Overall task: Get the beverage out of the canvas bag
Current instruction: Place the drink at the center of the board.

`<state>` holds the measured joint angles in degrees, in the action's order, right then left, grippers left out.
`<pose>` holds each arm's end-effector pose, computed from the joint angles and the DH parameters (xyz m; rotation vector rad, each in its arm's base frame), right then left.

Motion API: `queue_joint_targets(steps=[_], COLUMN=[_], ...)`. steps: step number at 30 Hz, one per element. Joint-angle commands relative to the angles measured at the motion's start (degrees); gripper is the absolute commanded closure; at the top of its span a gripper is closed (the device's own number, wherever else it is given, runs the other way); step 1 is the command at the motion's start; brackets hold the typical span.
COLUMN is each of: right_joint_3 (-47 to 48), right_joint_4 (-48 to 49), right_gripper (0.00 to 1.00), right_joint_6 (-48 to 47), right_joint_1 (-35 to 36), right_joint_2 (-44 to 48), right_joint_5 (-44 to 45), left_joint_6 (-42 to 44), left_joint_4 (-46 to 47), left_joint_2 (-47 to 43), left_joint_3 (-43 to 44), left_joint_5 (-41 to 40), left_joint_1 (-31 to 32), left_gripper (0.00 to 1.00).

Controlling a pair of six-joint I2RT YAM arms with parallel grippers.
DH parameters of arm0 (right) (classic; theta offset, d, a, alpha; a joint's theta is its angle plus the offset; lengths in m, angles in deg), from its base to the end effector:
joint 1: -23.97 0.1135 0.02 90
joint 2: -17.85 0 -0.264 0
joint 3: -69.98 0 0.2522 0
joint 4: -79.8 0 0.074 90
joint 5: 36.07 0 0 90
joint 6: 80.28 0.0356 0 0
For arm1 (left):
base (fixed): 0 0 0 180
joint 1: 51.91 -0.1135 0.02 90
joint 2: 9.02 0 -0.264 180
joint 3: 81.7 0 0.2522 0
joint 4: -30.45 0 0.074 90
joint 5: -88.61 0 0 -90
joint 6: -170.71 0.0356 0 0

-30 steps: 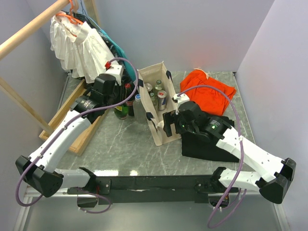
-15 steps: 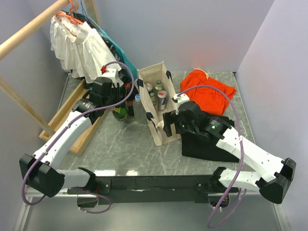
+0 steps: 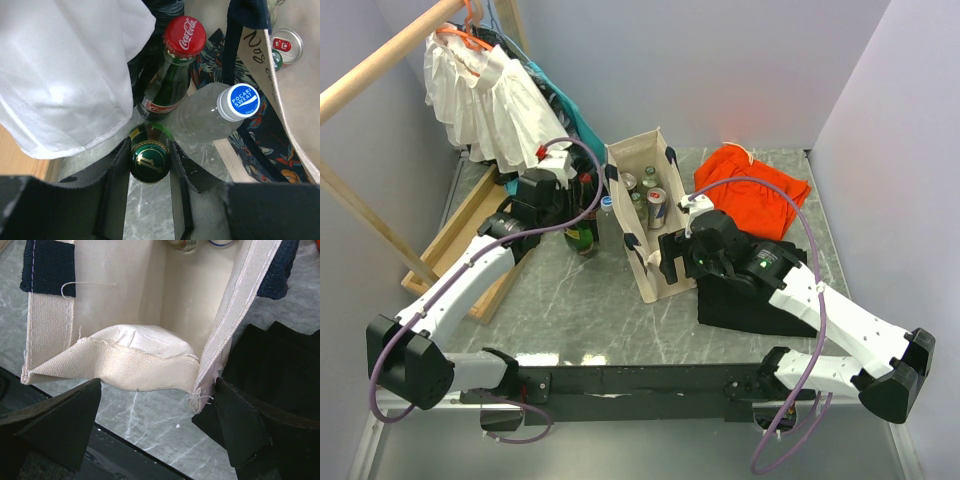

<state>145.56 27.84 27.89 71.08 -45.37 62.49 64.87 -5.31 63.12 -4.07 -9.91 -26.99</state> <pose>0.1615 0.1660 0.3336 -0.4939 2.2366 0.4367 0.2601 -0.1150 0.3339 0.0768 2.1030 -0.2736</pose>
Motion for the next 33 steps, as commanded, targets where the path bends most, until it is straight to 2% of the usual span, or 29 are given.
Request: queue_joint_targets(steps=[1, 33], right_joint_3=[0.9, 0.1], right_joint_4=[-0.5, 0.1], right_gripper=[0.00, 0.00], right_joint_6=[-0.1, -1.2], right_joint_1=[0.8, 0.6], right_joint_2=[-0.7, -0.9], right_joint_5=[0.8, 1.4], left_joint_6=[-0.9, -2.4], left_joint_4=[11.8, 15.2], left_joint_2=[-2.0, 4.0], left_joint_3=[1.6, -0.2], left_joint_5=[1.0, 2.4], left_joint_1=[-0.1, -0.1], left_gripper=[0.99, 0.99])
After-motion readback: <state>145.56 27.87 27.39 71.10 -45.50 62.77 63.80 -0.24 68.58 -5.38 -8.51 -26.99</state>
